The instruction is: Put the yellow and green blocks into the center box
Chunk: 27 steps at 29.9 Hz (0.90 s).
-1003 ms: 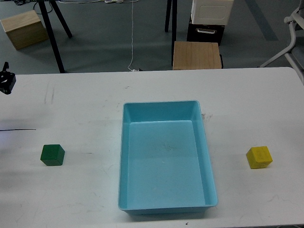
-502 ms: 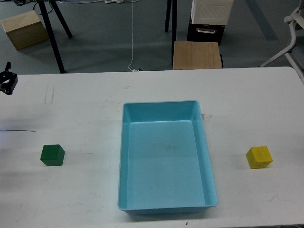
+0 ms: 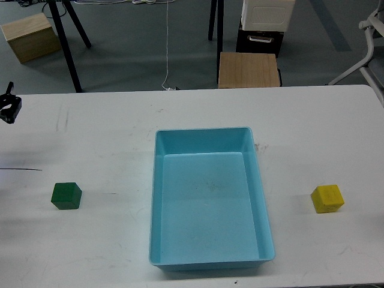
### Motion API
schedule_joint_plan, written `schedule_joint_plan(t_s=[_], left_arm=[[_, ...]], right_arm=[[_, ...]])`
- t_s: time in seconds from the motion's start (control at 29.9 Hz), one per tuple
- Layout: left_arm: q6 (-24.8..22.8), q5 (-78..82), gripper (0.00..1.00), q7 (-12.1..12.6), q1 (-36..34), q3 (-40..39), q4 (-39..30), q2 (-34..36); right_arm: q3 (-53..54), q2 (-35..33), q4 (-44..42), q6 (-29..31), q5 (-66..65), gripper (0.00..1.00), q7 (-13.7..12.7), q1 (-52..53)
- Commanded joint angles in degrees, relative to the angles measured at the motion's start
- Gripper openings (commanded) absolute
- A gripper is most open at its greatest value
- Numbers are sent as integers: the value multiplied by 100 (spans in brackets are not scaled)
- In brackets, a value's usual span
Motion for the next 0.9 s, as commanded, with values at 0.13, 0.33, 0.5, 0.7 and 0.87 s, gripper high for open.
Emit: schedule_joint_plan(t_s=[0.13, 0.33, 0.5, 0.7, 0.87], left_arm=[[0, 121, 100, -8, -15, -9, -5, 5], [0, 139, 100, -17, 3, 0, -5, 13], [0, 200, 100, -17, -6, -9, -32, 22], [0, 200, 100, -17, -6, 0, -32, 128], [0, 200, 100, -17, -6, -9, -76, 242]], right_arm=[[-66, 273, -38, -37, -746, 98, -9, -243], [-58, 283, 15, -63, -773, 98, 18, -234], [-58, 291, 15, -81, -791, 98, 330, -208], [-101, 449, -3, -72, -1378, 98, 330, -234], [-268, 722, -3, -89, -1810, 98, 330, -251]])
